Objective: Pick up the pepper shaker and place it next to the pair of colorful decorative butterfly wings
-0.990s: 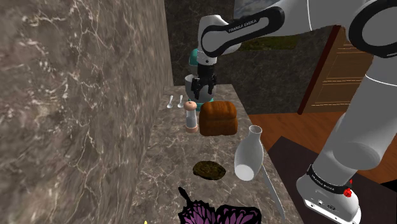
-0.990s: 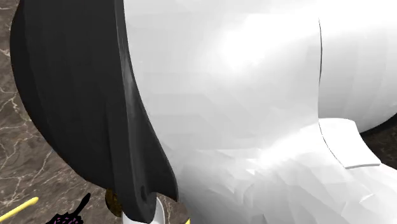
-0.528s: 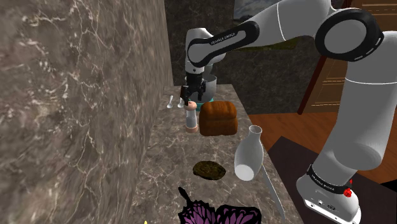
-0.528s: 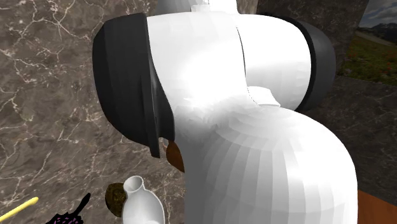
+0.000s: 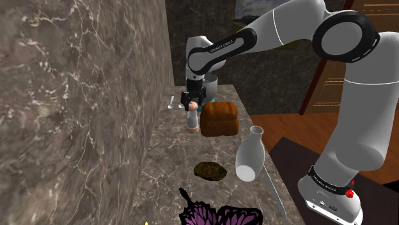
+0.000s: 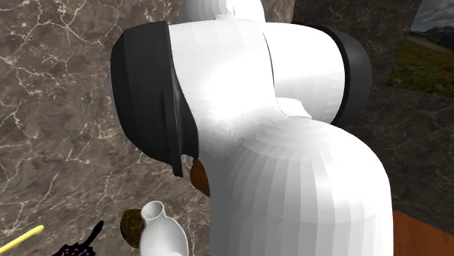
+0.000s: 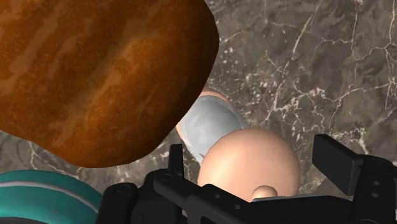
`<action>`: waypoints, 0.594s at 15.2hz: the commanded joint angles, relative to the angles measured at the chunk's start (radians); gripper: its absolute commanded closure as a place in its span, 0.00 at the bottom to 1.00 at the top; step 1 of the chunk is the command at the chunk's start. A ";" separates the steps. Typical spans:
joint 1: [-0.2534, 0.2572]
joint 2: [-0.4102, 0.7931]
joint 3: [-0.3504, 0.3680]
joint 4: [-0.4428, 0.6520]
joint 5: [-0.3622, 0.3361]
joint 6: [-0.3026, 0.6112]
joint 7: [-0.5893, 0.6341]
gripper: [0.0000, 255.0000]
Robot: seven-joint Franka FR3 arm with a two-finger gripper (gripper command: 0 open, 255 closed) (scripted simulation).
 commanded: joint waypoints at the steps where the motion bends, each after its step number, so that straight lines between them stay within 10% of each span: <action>1: 0.000 0.000 0.000 -0.001 0.000 0.001 0.000 0.00; 5: 0.000 0.000 0.000 -0.001 0.000 0.001 0.000 0.00; 6: 0.000 0.000 0.000 -0.001 0.000 0.001 0.000 1.00; 9: 0.000 0.000 0.000 0.000 0.000 0.001 0.000 1.00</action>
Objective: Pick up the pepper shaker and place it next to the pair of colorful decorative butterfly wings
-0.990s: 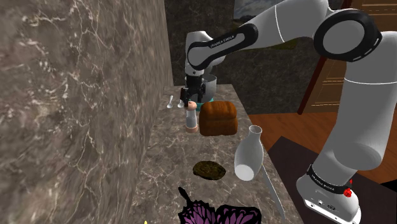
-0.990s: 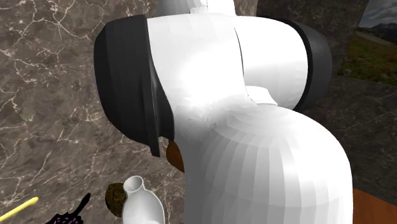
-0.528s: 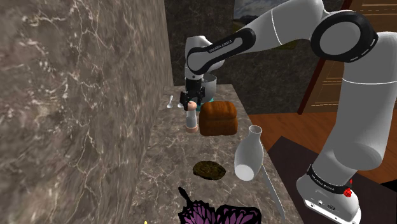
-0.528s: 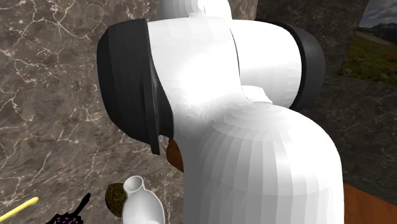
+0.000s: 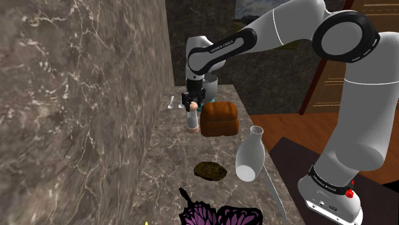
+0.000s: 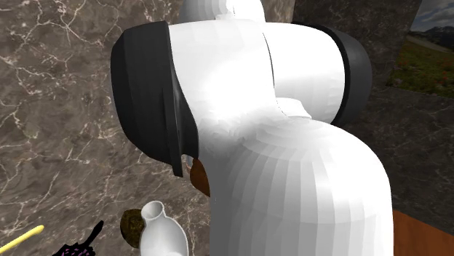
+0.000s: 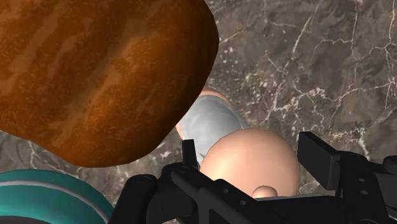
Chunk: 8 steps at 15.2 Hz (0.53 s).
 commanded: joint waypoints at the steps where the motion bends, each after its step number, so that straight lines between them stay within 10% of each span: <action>1: 0.000 0.000 0.000 0.000 0.000 0.000 0.000 1.00; 8: -0.001 -0.010 0.000 0.013 0.000 -0.023 0.002 1.00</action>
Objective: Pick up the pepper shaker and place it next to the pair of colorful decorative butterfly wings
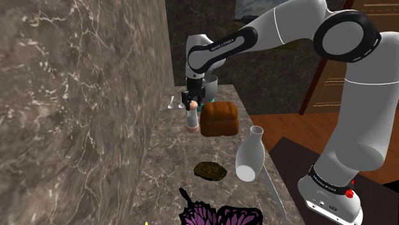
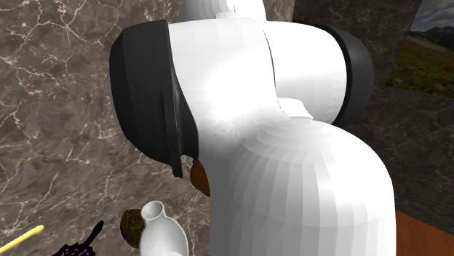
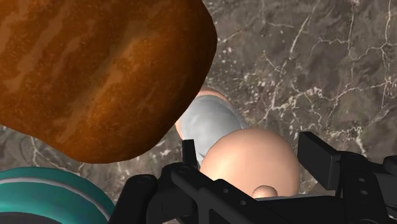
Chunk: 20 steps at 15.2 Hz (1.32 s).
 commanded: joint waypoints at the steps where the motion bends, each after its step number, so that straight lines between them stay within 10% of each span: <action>1: 0.000 -0.009 0.000 0.012 0.000 -0.020 0.002 1.00; 20: -0.002 -0.055 0.000 0.206 -0.003 -0.259 0.024 1.00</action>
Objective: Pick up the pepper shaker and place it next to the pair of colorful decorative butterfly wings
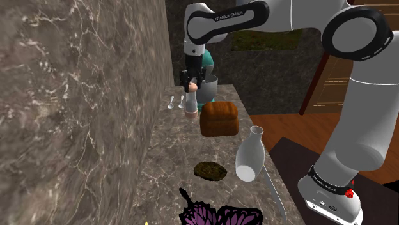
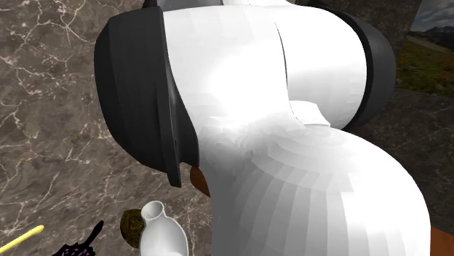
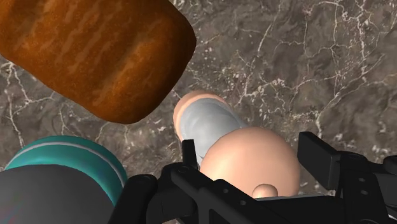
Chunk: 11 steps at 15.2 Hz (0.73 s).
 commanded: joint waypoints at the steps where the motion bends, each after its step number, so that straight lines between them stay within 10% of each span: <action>1: -0.001 0.001 0.000 0.029 -0.001 -0.029 0.002 1.00; 11: 0.000 0.012 0.000 0.179 -0.004 -0.167 0.016 1.00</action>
